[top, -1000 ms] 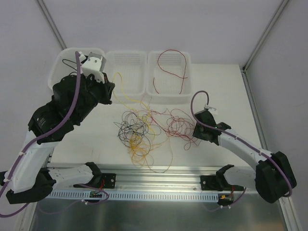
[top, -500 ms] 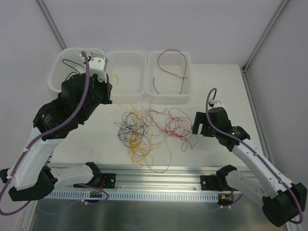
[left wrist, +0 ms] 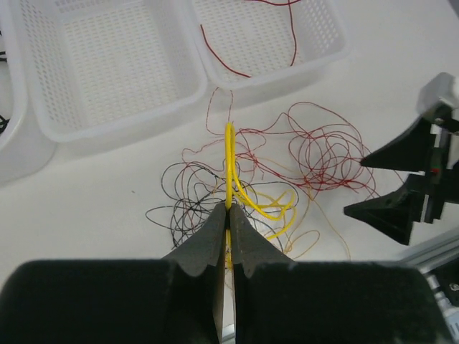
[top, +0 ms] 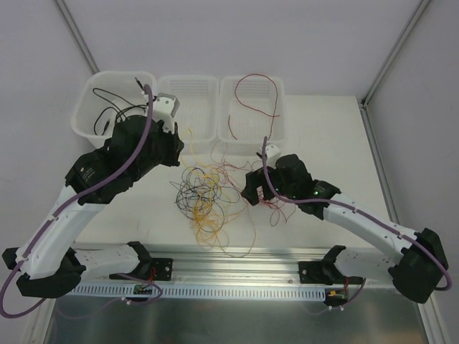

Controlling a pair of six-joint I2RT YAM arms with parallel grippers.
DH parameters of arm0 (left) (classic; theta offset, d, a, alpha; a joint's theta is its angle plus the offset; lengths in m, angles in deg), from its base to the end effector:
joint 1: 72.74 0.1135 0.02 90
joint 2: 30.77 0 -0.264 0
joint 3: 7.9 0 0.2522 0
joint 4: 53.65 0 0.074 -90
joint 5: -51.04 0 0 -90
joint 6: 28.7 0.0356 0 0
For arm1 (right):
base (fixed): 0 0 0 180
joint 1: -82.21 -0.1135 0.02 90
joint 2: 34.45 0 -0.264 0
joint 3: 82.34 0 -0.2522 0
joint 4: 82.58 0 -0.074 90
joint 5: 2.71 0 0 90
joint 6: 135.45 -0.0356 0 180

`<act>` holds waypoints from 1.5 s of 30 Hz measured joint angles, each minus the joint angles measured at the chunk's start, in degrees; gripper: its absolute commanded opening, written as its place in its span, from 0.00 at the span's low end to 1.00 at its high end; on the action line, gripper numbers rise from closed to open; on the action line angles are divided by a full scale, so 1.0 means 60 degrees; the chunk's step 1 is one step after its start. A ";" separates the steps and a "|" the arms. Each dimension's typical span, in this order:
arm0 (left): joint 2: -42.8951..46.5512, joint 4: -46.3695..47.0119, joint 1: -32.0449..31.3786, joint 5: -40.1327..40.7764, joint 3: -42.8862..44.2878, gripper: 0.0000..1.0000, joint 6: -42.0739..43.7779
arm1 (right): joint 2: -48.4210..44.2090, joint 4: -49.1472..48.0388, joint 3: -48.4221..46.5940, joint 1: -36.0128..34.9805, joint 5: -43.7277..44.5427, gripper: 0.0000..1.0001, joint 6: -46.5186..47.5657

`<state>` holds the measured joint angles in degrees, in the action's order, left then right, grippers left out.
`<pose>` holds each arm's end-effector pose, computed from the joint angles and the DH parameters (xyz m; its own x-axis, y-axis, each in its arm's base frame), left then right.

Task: Untangle the cables

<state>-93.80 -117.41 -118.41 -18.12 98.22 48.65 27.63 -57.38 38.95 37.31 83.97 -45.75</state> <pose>0.1382 -0.1234 0.4832 -0.3361 0.0512 -0.9404 0.3713 0.9248 -0.0824 0.1716 0.1739 0.2796 -0.3426 -0.3341 -0.8781 -0.7389 0.6730 0.0323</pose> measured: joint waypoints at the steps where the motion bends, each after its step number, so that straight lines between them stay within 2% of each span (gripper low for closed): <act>1: 0.0095 0.0000 0.0000 -0.0051 0.0015 0.01 -0.0033 | 0.0277 -0.0364 -0.0076 -0.0055 -0.0222 0.90 0.0193; 2: 0.0226 -0.0007 0.0000 -0.0109 0.0069 0.00 -0.0073 | 0.0576 -0.0678 -0.0193 -0.0120 -0.0441 0.85 0.0375; 4: 0.0423 -0.0004 0.0000 -0.0146 0.0229 0.00 -0.0142 | 0.1220 -0.1242 -0.0543 -0.0259 -0.0925 0.82 0.0739; 10: 0.0736 0.0004 0.0000 0.0127 0.0790 0.00 -0.0393 | 0.2160 -0.2794 -0.1155 -0.0772 -0.2102 0.83 0.1242; 19: 0.0404 0.0000 0.0000 0.0368 0.1239 0.01 -0.0612 | 0.2470 -0.3974 -0.1789 -0.1406 -0.2350 0.81 0.1410; 25: 0.0273 0.0000 0.0000 0.0357 0.1359 0.00 -0.0652 | 0.3381 -0.4309 -0.2514 -0.1570 -0.2463 0.75 0.1395; 30: 0.0233 0.0000 0.0000 0.0324 0.1362 0.01 -0.0699 | 0.3883 -0.4441 -0.2554 -0.1636 -0.2448 0.60 0.1308; 31: 0.0229 0.0000 -0.0004 0.0310 0.1362 0.01 -0.0718 | 0.3952 -0.4452 -0.2554 -0.1639 -0.2441 0.55 0.1271; 32: 0.0226 0.0000 0.0000 0.0291 0.1362 0.01 -0.0725 | 0.4000 -0.4452 -0.2554 -0.1639 -0.2430 0.43 0.1239; 35: 0.0226 0.0000 0.0000 0.0273 0.1359 0.01 -0.0739 | 0.4051 -0.4459 -0.2557 -0.1639 -0.2412 0.23 0.1162; 37: 0.0226 0.0007 0.0000 0.0273 0.1330 0.01 -0.0754 | 0.4051 -0.4473 -0.2579 -0.1639 -0.2361 0.14 0.1162; 38: 0.0226 0.0015 0.0000 0.0273 0.1293 0.01 -0.0761 | 0.4051 -0.4492 -0.2586 -0.1639 -0.2339 0.01 0.1166; 40: 0.0229 0.0033 0.0000 0.0255 0.1151 0.03 -0.0794 | 0.4044 -0.4513 -0.2597 -0.1639 -0.2277 0.01 0.1173; 42: 0.0226 0.0080 0.0000 0.0208 0.0929 0.11 -0.0820 | 0.4025 -0.4503 -0.2612 -0.1639 -0.2229 0.01 0.1166; 43: 0.0229 0.0138 0.0000 0.0208 0.0776 0.23 -0.0827 | 0.4022 -0.4462 -0.2641 -0.1639 -0.2197 0.01 0.1173; 45: 0.0222 0.0226 0.0000 0.0219 0.0466 0.39 -0.0812 | 0.3952 -0.4237 -0.2769 -0.1639 -0.2087 0.01 0.1209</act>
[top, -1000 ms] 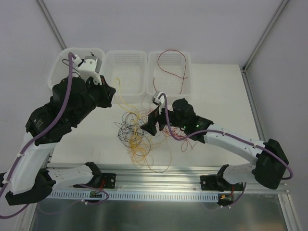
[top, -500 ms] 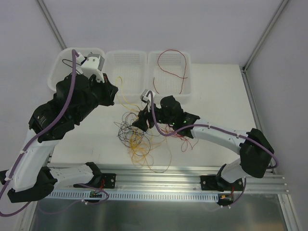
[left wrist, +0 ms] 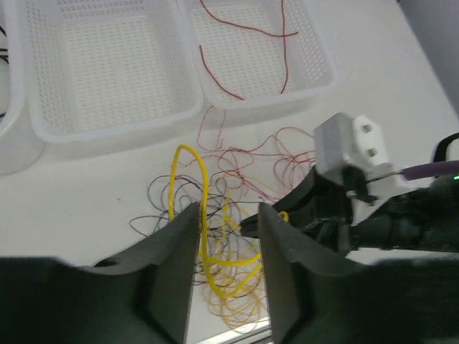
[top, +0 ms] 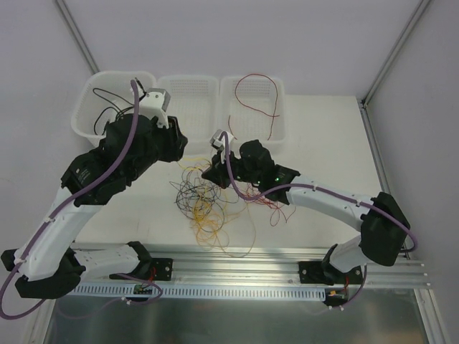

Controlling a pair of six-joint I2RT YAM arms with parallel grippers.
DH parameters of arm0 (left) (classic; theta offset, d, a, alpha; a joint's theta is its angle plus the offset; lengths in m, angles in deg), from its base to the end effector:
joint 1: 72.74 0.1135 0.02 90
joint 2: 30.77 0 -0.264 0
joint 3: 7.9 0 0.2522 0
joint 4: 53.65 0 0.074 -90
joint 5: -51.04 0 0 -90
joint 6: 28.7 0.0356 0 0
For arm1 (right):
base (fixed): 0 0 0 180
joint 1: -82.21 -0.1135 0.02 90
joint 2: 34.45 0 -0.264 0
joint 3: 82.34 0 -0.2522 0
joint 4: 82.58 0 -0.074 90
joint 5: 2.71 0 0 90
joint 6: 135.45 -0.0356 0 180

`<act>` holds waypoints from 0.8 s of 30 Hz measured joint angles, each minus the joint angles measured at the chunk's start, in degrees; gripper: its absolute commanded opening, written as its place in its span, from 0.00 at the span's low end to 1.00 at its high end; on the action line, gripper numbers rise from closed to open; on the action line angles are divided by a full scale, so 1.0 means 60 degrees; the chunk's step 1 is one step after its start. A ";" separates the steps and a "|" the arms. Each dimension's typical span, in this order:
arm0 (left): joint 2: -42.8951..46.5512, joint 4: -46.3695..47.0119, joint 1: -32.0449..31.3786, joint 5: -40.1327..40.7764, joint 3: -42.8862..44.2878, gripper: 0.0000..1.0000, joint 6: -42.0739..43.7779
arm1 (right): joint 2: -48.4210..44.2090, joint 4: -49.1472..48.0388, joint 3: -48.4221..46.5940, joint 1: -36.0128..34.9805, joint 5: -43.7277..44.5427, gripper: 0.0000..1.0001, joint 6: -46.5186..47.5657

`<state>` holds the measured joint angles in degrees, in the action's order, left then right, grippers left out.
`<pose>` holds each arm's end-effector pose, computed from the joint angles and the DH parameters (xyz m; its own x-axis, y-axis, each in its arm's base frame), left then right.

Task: Untangle the cables

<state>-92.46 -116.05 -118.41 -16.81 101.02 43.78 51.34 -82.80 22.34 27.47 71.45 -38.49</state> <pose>0.1279 -0.1117 0.5031 -0.2973 -0.0947 -0.9501 0.3343 0.9218 -0.1965 0.1971 0.2956 0.3117 0.0120 -0.1849 -0.9827 -0.9461 0.3160 -0.0710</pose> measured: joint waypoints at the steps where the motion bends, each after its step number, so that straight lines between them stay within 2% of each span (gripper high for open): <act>1: -0.0015 0.0069 0.0000 0.0025 -0.0193 0.58 0.0018 | -0.0084 0.0182 -0.0080 0.0000 0.0058 0.01 0.0036; 3: -0.0015 0.0280 0.0004 0.0138 -0.0692 0.72 0.0091 | -0.0386 0.0758 -0.0324 0.0000 0.0219 0.01 0.0168; 4: -0.0015 0.0455 0.0004 0.0160 -0.0991 0.84 0.0098 | -0.0554 0.1173 -0.0561 0.0000 0.0350 0.01 0.0262; 7: 0.0000 0.1013 0.0131 0.0146 -0.1905 0.98 0.0237 | -0.1071 0.2280 -0.1566 0.0000 0.0765 0.01 0.0572; 10: 0.0138 0.1803 0.0532 -0.0062 -0.3009 0.99 0.0481 | -0.1639 0.3242 -0.2790 0.0000 0.1337 0.01 0.0922; 15: 0.0874 0.3282 0.1789 -0.1213 -0.5129 0.99 0.0852 | -0.2153 0.4645 -0.5136 0.0058 0.2630 0.01 0.1435; 19: 0.1738 0.4054 0.2240 -0.2153 -0.6590 0.99 0.1184 | -0.2404 0.5100 -0.5989 0.0189 0.3585 0.01 0.1632; 24: 0.2262 0.4783 0.2244 -0.3585 -0.6903 0.99 0.1694 | -0.2302 0.5894 -0.6200 0.0313 0.4051 0.01 0.1592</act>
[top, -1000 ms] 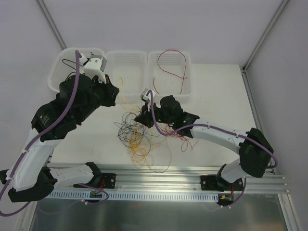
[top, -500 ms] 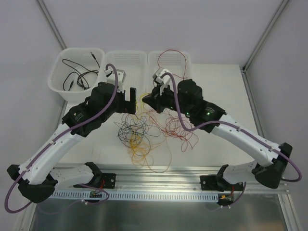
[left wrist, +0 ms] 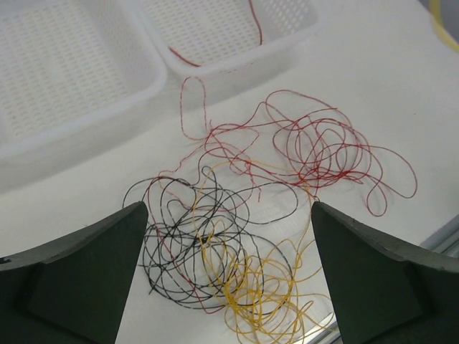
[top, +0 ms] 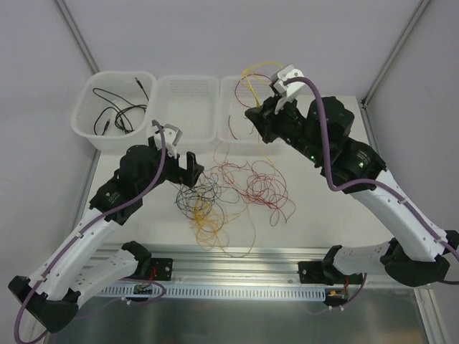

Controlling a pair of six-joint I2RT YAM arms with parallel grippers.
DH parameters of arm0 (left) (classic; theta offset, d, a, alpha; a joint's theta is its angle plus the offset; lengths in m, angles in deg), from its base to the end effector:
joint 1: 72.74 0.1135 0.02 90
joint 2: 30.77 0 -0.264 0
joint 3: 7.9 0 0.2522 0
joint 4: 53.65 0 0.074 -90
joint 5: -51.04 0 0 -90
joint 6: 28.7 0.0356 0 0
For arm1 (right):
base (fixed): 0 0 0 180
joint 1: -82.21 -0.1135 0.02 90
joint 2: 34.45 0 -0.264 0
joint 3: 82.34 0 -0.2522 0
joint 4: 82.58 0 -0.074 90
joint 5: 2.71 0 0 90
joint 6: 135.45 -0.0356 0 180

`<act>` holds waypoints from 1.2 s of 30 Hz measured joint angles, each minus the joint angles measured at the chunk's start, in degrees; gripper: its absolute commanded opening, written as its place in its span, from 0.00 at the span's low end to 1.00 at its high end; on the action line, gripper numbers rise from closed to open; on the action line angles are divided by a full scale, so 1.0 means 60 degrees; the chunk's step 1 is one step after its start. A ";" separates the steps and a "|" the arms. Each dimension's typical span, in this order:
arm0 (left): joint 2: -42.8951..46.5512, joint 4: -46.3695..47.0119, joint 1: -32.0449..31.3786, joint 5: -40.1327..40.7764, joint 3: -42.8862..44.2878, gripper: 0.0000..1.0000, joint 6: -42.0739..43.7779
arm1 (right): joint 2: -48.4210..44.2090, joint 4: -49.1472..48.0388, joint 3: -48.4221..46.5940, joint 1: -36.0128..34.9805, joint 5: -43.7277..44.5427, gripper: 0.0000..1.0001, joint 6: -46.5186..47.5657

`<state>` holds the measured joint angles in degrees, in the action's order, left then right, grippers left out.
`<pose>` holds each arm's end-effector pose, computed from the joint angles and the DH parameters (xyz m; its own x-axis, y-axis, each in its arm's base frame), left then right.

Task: Untangle the cables

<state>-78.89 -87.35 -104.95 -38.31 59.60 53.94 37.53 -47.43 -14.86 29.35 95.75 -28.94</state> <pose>0.1592 -0.0998 0.3666 -0.2746 0.0216 -0.9613 0.4926 0.8618 -0.1213 0.1483 0.1871 0.5387 0.2533 -0.1311 -0.9585 -0.6551 0.7058 -0.2697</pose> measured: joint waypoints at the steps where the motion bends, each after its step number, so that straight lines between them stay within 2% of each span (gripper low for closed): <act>1: 0.0168 0.0178 0.0000 -0.0219 -0.0058 0.99 0.0109 | 0.0084 0.0175 0.0036 0.0004 0.0033 0.01 -0.0051; 9: 0.0852 0.1351 0.0000 -0.1989 -0.0521 0.99 0.0350 | 0.0546 0.1158 0.1169 0.0022 -0.0197 0.01 -0.0787; 17: 0.0754 0.2546 0.0004 -0.3712 -0.1359 0.99 0.0492 | 0.0889 0.1126 0.1355 0.0025 -0.1392 0.01 -0.2157; 23: 0.0958 0.3588 0.0004 -0.4277 -0.2189 0.98 0.0703 | 0.0973 0.0463 0.1814 0.0015 -0.2543 0.01 -0.3497; 30: 0.1275 0.4477 0.0004 -0.4291 -0.2597 0.96 0.0820 | 0.1224 -0.0386 0.2055 -0.0484 -0.3366 0.01 -0.4528; 34: 0.1326 0.4787 0.0004 -0.4284 -0.2718 0.86 0.0849 | 0.1300 -0.0801 0.2135 -0.0721 -0.3632 0.01 -0.4911; 35: 0.1326 0.4805 0.0004 -0.4280 -0.2728 0.73 0.0852 | 0.1304 -0.0900 0.2171 -0.0747 -0.3665 0.01 -0.4976; 36: 0.1330 0.4849 0.0004 -0.4277 -0.2750 0.64 0.0849 | 0.1315 -0.0958 0.2204 -0.0769 -0.3697 0.00 -0.5020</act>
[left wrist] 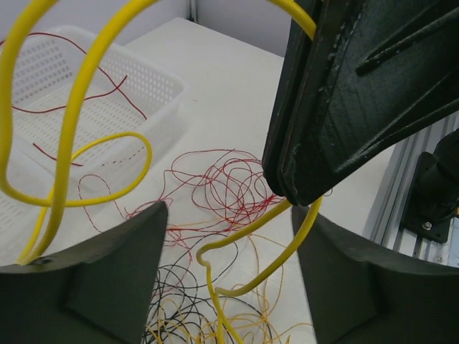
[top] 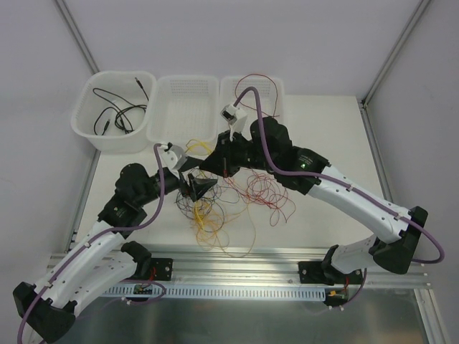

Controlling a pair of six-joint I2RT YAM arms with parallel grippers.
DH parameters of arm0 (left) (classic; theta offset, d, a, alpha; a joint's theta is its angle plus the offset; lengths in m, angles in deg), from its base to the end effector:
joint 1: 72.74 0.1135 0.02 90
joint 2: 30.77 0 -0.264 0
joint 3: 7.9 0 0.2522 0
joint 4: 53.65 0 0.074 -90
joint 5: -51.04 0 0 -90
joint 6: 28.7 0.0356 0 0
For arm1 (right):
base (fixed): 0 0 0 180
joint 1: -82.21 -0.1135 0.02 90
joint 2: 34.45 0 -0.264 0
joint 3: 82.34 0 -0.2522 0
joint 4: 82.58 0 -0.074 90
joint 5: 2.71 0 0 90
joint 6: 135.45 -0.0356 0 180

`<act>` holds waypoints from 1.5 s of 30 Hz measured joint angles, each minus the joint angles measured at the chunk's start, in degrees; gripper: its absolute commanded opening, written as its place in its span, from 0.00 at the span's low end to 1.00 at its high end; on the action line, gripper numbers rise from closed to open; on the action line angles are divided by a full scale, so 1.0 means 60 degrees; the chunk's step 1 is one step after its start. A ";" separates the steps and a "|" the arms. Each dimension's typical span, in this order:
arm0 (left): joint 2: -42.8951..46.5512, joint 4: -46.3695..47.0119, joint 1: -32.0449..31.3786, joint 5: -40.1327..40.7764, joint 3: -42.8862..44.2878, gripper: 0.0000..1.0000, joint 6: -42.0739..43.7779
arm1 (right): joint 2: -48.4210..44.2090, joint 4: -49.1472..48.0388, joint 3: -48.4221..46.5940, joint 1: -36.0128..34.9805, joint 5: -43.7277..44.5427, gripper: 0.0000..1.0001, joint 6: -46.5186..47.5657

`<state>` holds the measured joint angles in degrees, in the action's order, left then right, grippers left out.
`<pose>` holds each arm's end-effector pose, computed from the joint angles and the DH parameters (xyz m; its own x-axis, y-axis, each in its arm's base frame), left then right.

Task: Untangle the cables

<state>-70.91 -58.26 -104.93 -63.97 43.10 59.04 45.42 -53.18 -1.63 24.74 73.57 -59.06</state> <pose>0.1371 -0.1041 0.3428 0.0590 -0.0794 -0.9951 0.8414 0.5403 0.0068 0.1641 0.2730 0.4384 -0.3129 -0.0654 -0.9475 -0.8962 0.3507 0.2717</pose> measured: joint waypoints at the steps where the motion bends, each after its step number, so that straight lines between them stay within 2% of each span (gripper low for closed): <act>1: 0.0004 0.0018 0.0000 0.0000 -0.0015 0.53 0.0015 | 0.0004 -0.0025 0.0011 -0.0015 -0.0022 0.01 -0.0036; 2: 0.0004 0.0033 0.0000 0.0004 -0.0029 0.31 0.0011 | 0.0015 -0.0047 0.0025 -0.0022 -0.0047 0.01 -0.0073; 4: 0.0007 0.0076 0.0000 0.0011 -0.0066 0.11 0.0011 | 0.0018 -0.0098 0.0058 -0.0029 -0.0044 0.01 -0.0095; 6: 0.0018 0.0076 0.0000 0.0029 -0.0073 0.00 0.0047 | 0.0018 -0.0153 0.0131 -0.0025 0.0004 0.01 -0.0087; 7: 0.0022 0.0066 0.0000 0.0047 -0.0076 0.00 0.0062 | 0.0015 -0.0153 0.0175 -0.0025 0.0087 0.01 -0.0080; 9: 0.0033 0.0025 0.0000 0.0153 -0.0087 0.00 0.0098 | -0.0022 -0.0153 0.0266 -0.0022 0.0288 0.10 -0.0047; 11: 0.0051 -0.0018 -0.0004 0.0251 -0.0087 0.00 0.0106 | -0.0098 -0.0146 0.0426 -0.0025 0.0546 0.32 0.0000; 12: 0.0062 -0.0040 -0.0004 0.0321 -0.0087 0.00 0.0106 | -0.0142 -0.0124 0.0506 -0.0025 0.0667 0.52 0.0062; 14: 0.0069 -0.0080 0.0000 0.0572 -0.0084 0.00 0.0102 | -0.0229 0.0029 0.0634 -0.0025 0.0805 0.68 0.0186; 20: -0.0546 -0.0590 0.0000 0.1698 0.0608 0.00 0.0204 | -0.0834 0.0874 0.0878 -0.0022 0.1410 0.84 0.0707; 25: -0.1730 -0.0933 0.0007 0.2998 0.2080 0.00 0.0557 | -0.2368 0.1545 0.1508 -0.0022 0.2259 0.92 0.1166; 28: -0.2965 -0.1078 0.0200 0.3785 0.3585 0.00 0.0947 | -0.3574 0.1945 0.2084 -0.0018 0.2965 0.93 0.1384; 29: -0.3337 -0.1078 0.0328 0.3945 0.4000 0.00 0.1031 | -0.3956 0.2022 0.2335 -0.0022 0.3191 0.98 0.1439; 31: -0.4273 -0.1078 0.0703 0.4299 0.5031 0.00 0.1180 | -0.4652 0.2277 0.2801 -0.0018 0.3599 1.00 0.1530; 40: -0.8568 -0.1086 0.2269 0.4972 0.8608 0.00 0.1333 | -0.6510 0.3483 0.4379 -0.0018 0.5195 1.00 0.1818; 45: -1.0826 -0.1115 0.2947 0.5002 0.9854 0.00 0.1239 | -0.7337 0.4036 0.5198 -0.0018 0.5767 1.00 0.1891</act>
<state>-135.87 -64.95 -87.24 -33.96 102.22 66.47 1.40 -28.96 29.56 24.63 108.17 -47.72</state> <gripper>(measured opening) 0.010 0.993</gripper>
